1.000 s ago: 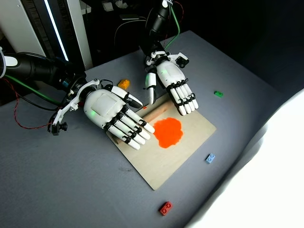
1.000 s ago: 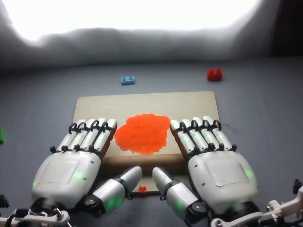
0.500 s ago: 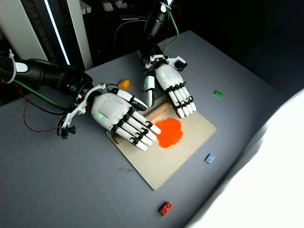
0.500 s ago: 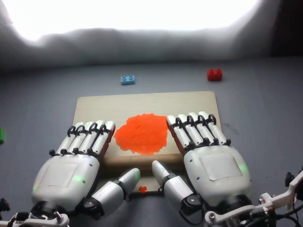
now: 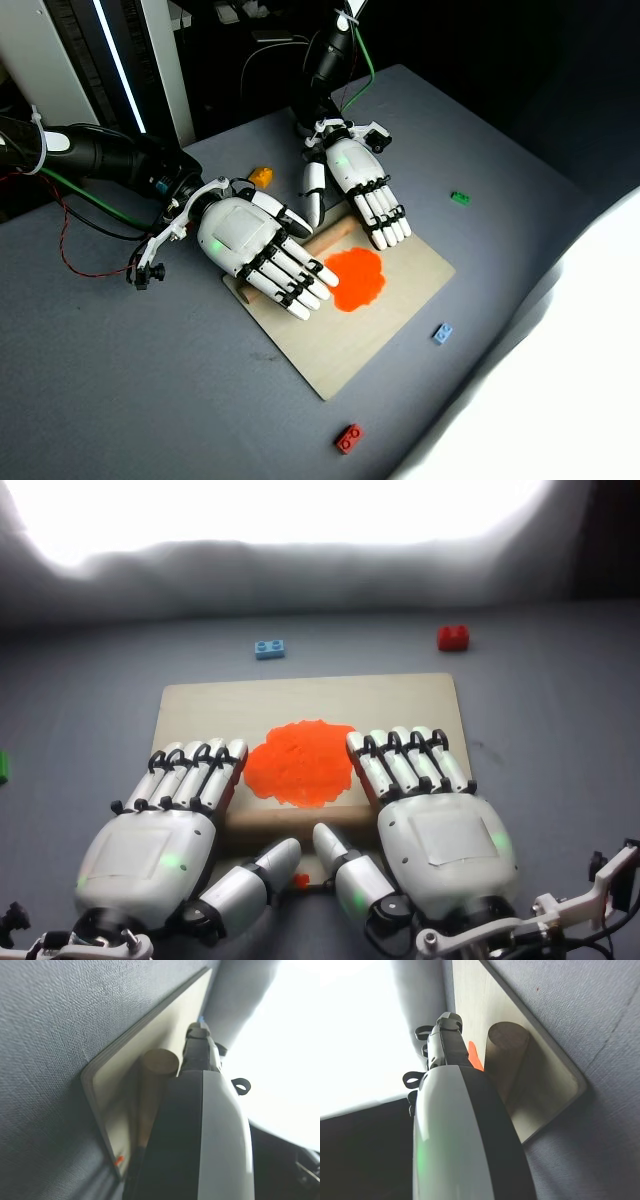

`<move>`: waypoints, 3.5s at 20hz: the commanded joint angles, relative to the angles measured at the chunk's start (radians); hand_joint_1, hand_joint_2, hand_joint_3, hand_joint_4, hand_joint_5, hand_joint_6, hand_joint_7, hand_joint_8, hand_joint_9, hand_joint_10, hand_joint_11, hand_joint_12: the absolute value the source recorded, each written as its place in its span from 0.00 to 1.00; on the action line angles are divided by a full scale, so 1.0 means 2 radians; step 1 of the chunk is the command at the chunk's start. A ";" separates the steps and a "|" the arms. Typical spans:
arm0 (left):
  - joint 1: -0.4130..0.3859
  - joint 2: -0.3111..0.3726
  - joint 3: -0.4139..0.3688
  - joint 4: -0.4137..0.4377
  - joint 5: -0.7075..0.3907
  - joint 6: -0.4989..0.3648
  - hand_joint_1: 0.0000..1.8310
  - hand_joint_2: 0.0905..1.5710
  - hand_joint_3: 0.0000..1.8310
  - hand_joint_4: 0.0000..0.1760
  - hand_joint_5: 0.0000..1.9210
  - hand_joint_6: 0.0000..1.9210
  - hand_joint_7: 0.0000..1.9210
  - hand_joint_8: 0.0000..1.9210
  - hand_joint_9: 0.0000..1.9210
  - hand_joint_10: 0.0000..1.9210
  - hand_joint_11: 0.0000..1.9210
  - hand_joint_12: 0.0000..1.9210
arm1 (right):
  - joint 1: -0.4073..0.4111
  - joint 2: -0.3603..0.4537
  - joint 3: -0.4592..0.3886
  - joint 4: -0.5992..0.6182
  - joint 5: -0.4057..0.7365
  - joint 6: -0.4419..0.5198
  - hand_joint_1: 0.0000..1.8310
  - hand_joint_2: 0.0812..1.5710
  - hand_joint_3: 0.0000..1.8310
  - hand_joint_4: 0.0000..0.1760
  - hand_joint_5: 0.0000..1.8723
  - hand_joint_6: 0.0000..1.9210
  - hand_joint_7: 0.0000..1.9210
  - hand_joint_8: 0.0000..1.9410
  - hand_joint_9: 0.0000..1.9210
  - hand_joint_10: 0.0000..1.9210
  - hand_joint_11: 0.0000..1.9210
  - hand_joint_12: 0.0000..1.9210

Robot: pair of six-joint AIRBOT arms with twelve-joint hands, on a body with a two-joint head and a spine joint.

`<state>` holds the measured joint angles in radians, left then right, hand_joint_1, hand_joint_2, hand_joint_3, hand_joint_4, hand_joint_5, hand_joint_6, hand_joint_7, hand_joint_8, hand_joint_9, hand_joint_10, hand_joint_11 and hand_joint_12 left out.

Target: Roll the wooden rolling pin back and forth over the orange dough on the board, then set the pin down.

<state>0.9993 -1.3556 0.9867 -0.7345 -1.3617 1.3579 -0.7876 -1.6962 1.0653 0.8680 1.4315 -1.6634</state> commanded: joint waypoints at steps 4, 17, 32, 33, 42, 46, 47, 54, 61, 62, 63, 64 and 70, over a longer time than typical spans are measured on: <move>-0.004 -0.002 0.007 0.029 -0.052 -0.005 0.00 0.81 0.01 0.00 0.00 0.00 0.00 0.00 0.00 0.00 0.00 0.00 | 0.003 -0.004 0.008 -0.040 0.042 -0.004 0.00 0.85 0.00 0.00 0.07 0.00 0.07 0.00 0.05 0.00 0.00 0.12; -0.013 -0.006 0.011 0.029 -0.050 -0.002 0.00 0.81 0.01 0.00 0.00 0.00 0.00 0.00 0.00 0.00 0.00 0.00 | -0.002 -0.014 0.034 -0.039 0.037 -0.003 0.00 0.86 0.00 0.00 0.07 0.00 0.07 0.00 0.06 0.00 0.00 0.16; -0.021 -0.008 0.020 0.021 -0.027 0.009 0.00 0.81 0.01 0.00 0.00 0.00 0.00 0.00 0.00 0.00 0.00 0.00 | 0.004 -0.018 0.054 -0.037 0.031 -0.002 0.00 0.88 0.00 0.00 0.07 0.00 0.06 0.00 0.04 0.00 0.00 0.11; -0.023 -0.009 0.022 0.020 -0.025 0.009 0.00 0.81 0.01 0.00 0.00 0.00 0.00 0.00 0.00 0.00 0.00 0.00 | 0.004 -0.019 0.055 -0.037 0.030 -0.001 0.00 0.88 0.00 0.00 0.07 0.00 0.06 0.00 0.04 0.00 0.00 0.11; -0.037 -0.016 0.038 0.010 -0.010 0.009 0.00 0.81 0.01 0.00 0.00 0.00 0.00 0.00 0.00 0.00 0.00 0.00 | 0.008 -0.019 0.069 -0.026 0.024 -0.001 0.00 0.88 0.00 0.00 0.07 0.00 0.07 0.00 0.05 0.00 0.00 0.11; -0.038 -0.017 0.041 0.008 -0.004 0.009 0.00 0.81 0.00 0.00 0.00 0.00 0.00 0.00 0.00 0.00 0.00 0.00 | 0.009 -0.019 0.074 -0.025 0.023 0.001 0.00 0.88 0.00 0.00 0.05 0.00 0.06 0.00 0.03 0.00 0.00 0.06; -0.039 -0.017 0.042 0.008 0.000 0.009 0.00 0.81 0.00 0.00 0.00 0.00 0.00 0.00 0.00 0.00 0.00 0.00 | 0.009 -0.019 0.074 -0.022 0.023 0.001 0.00 0.88 0.00 0.00 0.05 0.00 0.06 0.00 0.03 0.00 0.00 0.06; -0.043 -0.019 0.050 0.007 0.011 0.009 0.00 0.82 0.01 0.00 0.00 0.00 0.00 0.00 0.00 0.00 0.00 0.00 | 0.012 -0.019 0.084 -0.019 0.019 0.005 0.00 0.88 0.00 0.00 0.06 0.00 0.07 0.00 0.04 0.00 0.00 0.12; -0.052 -0.024 0.065 0.008 0.022 0.010 0.00 0.82 0.01 0.00 0.00 0.00 0.00 0.00 0.00 0.00 0.00 0.00 | 0.014 -0.019 0.093 -0.013 0.014 0.007 0.00 0.88 0.00 0.00 0.06 0.00 0.06 0.00 0.04 0.00 0.00 0.08; -0.053 -0.025 0.066 0.007 0.024 0.010 0.00 0.82 0.01 0.00 0.00 0.00 0.00 0.00 0.00 0.00 0.00 0.00 | 0.015 -0.019 0.094 -0.011 0.013 0.007 0.00 0.89 0.00 0.00 0.05 0.00 0.06 0.00 0.03 0.00 0.00 0.06; -0.053 -0.025 0.067 0.007 0.025 0.010 0.00 0.82 0.01 0.00 0.00 0.00 0.00 0.00 0.00 0.00 0.00 0.00 | 0.015 -0.019 0.095 -0.011 0.012 0.008 0.00 0.89 0.00 0.00 0.05 0.00 0.06 0.00 0.03 0.00 0.00 0.06; -0.053 -0.026 0.068 0.007 0.026 0.010 0.00 0.82 0.01 0.00 0.00 0.00 0.00 0.00 0.00 0.00 0.00 0.00 | 0.015 -0.019 0.096 -0.010 0.011 0.008 0.00 0.88 0.00 0.00 0.07 0.00 0.07 0.00 0.04 0.00 0.00 0.09; -0.055 -0.029 0.079 0.006 0.034 0.008 0.00 0.82 0.01 0.00 0.00 0.00 0.00 0.00 0.00 0.00 0.00 0.00 | 0.015 -0.019 0.106 -0.007 0.007 0.010 0.00 0.88 0.00 0.00 0.07 0.00 0.07 0.00 0.04 0.00 0.00 0.10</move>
<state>0.8886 -1.4094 1.1397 -0.7547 -1.2362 1.3827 -0.7628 -1.7397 1.2678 0.8635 1.3682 -1.6341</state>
